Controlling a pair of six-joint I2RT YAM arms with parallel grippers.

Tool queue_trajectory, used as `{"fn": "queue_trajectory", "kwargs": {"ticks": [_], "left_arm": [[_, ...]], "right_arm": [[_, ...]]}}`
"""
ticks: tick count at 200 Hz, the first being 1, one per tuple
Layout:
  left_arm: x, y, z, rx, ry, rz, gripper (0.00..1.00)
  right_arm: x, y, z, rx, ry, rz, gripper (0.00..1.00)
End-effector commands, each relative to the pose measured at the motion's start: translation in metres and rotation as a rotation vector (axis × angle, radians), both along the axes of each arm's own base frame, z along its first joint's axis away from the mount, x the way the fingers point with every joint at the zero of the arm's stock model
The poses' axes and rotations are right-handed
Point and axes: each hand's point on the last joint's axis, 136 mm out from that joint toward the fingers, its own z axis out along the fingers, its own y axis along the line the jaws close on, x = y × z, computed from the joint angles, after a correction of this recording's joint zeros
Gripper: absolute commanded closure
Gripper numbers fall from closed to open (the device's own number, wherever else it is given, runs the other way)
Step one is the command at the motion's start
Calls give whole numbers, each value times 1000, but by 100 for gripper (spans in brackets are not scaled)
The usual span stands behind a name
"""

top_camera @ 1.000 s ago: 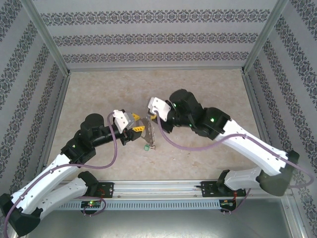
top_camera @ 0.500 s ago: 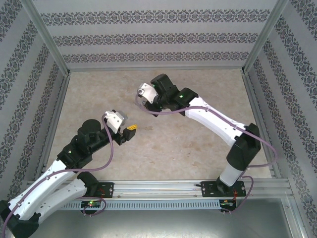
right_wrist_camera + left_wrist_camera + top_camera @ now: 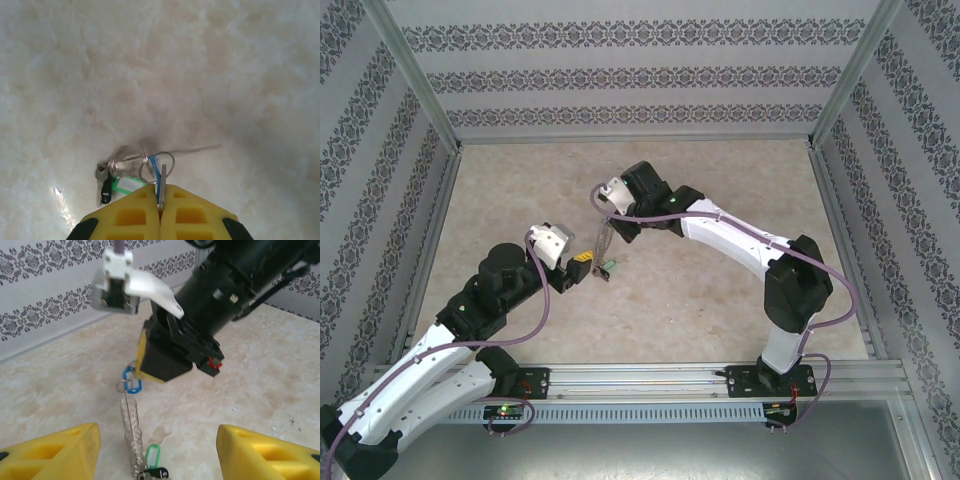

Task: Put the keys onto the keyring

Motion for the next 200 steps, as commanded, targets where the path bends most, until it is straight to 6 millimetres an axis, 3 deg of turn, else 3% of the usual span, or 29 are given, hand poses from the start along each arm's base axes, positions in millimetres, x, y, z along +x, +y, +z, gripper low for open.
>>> {"fn": "queue_trajectory", "kwargs": {"ticks": [1, 104, 126, 144, 155, 168, 178, 189, 200], "left_arm": [[1, -3, -3, -26, 14, -2, 37], [6, -20, -19, -42, 71, -53, 35], [8, -22, -26, -38, 90, -53, 34], [10, -24, -29, -45, 101, -52, 33], [12, -24, -31, -42, 109, -44, 28], [15, -25, -32, -41, 116, -34, 13], [17, -25, -35, -35, 128, -25, 0], [21, -23, -38, -33, 143, 2, 0], [25, -20, -42, -31, 161, 33, 0]], "right_arm": [[-1, -17, -7, 50, 53, -86, 100], [-16, -97, -99, 3, 251, -311, 99], [-21, -110, -109, -4, 276, -355, 91], [-23, -121, -106, -17, 255, -391, 86], [-24, -130, -103, -31, 234, -416, 79], [-25, -141, -98, -46, 202, -446, 70], [-26, -149, -92, -53, 172, -465, 58], [-27, -157, -83, -55, 130, -487, 38], [-27, -166, -72, -54, 84, -507, 4]]}}
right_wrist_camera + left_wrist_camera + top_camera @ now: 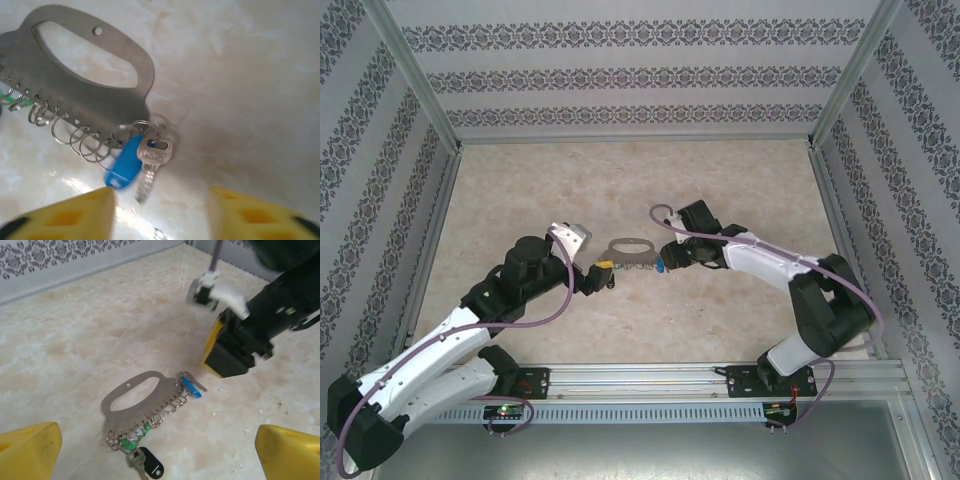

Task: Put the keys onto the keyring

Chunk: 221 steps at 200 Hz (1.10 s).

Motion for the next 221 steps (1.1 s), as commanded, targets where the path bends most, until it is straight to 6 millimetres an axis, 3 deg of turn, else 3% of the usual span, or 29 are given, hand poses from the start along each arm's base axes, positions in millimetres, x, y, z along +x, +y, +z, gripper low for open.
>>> {"fn": "queue_trajectory", "kwargs": {"ticks": [1, 31, 59, 84, 105, 120, 123, 139, 181, 221], "left_arm": [[11, 4, 4, -26, 2, 63, 0], [25, 22, -1, -9, 20, 184, 0], [45, 62, -2, 45, -44, 373, 0], [64, 110, -8, 40, -35, 566, 0], [76, 149, -18, 51, -58, 703, 0], [81, 174, -26, 57, -52, 795, 0], [82, 178, -29, 60, -48, 808, 0], [87, 195, -38, 69, -46, 864, 0], [103, 217, -63, 109, -78, 917, 0], [115, 223, -76, 129, -147, 909, 0]], "right_arm": [[4, -26, 20, -51, -98, -75, 3], [7, -51, 63, -65, -278, -147, 2], [8, -88, 99, -17, -426, -261, 2], [8, -136, 109, 24, -538, -430, 2], [6, -173, 104, 26, -653, -567, 2], [7, -180, 110, 53, -761, -559, 2], [5, -182, 100, 41, -754, -557, 2], [7, -192, 92, 3, -766, -573, 2], [29, -209, 70, -13, -768, -600, 2], [56, -201, 53, -9, -752, -530, 2]]}}
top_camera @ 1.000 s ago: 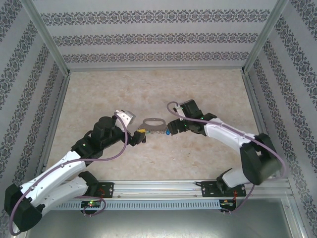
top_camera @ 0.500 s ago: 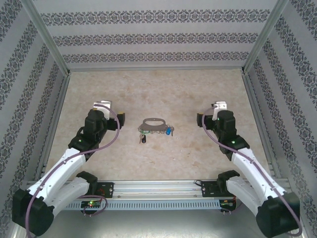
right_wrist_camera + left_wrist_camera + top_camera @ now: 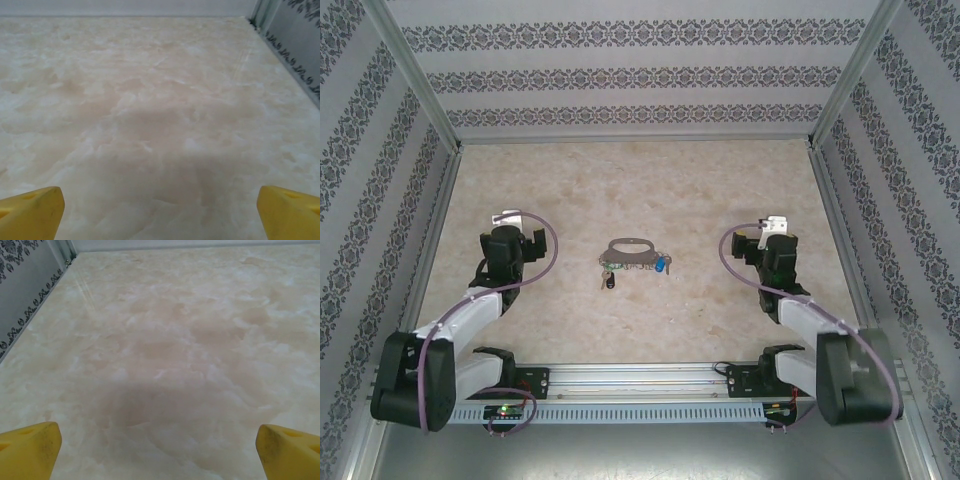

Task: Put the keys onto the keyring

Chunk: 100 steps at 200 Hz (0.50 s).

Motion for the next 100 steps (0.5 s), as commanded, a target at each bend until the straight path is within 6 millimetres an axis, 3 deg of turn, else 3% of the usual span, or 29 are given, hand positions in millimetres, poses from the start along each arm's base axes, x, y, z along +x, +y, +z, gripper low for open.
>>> {"fn": "queue_trajectory", "kwargs": {"ticks": [1, 14, 32, 36, 45, 100], "left_arm": [[19, 6, 26, 38, -160, -6, 0], [23, 5, 20, 44, -175, -15, 0], [32, -1, 12, 19, -210, -61, 0], [34, -4, 9, 19, -208, -78, 0], [39, -8, 4, 25, -207, -106, 0], [49, -10, -28, -10, -159, -144, 0]], "right_arm": [[25, 9, 29, -10, -128, 69, 2], [35, 7, 30, 3, -144, 55, 2], [42, 14, 9, 18, -109, 98, 2], [50, 16, 17, 17, -134, 106, 2], [55, 17, 9, 19, -132, 110, 2], [57, 3, 7, 34, -112, 41, 2]]}}
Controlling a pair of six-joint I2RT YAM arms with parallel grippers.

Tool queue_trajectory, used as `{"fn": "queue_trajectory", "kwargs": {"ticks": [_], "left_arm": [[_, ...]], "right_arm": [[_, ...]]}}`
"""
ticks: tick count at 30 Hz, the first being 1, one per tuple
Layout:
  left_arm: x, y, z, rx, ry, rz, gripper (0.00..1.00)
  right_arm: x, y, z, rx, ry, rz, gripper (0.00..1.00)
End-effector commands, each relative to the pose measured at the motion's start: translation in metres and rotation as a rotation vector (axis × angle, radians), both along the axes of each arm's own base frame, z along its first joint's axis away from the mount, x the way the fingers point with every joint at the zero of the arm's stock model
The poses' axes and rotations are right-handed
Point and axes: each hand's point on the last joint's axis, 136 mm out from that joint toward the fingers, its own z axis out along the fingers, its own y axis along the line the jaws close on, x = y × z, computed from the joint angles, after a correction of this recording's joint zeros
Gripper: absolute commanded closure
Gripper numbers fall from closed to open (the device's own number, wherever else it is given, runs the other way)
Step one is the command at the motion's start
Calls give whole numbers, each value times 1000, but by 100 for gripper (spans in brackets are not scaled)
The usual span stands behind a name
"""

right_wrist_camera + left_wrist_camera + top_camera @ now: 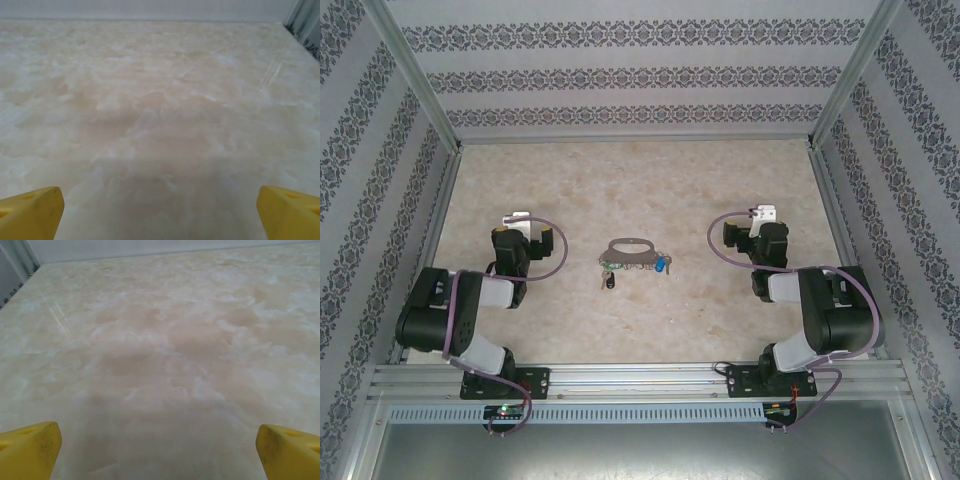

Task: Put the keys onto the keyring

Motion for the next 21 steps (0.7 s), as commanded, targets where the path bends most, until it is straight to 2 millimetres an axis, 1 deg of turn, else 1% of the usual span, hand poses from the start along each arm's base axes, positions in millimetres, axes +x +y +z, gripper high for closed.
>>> {"fn": "queue_trajectory", "kwargs": {"ticks": [1, 7, 21], "left_arm": [[11, -1, 15, -13, -73, -29, 0], [16, 2, 14, -25, -58, -25, 0], [16, 4, 13, -37, -49, -24, 0]], "right_arm": [[10, -4, 20, 15, -72, -15, 2], [9, -3, 20, 10, -71, -11, 2], [10, -1, 20, 11, -70, 1, 2]]}}
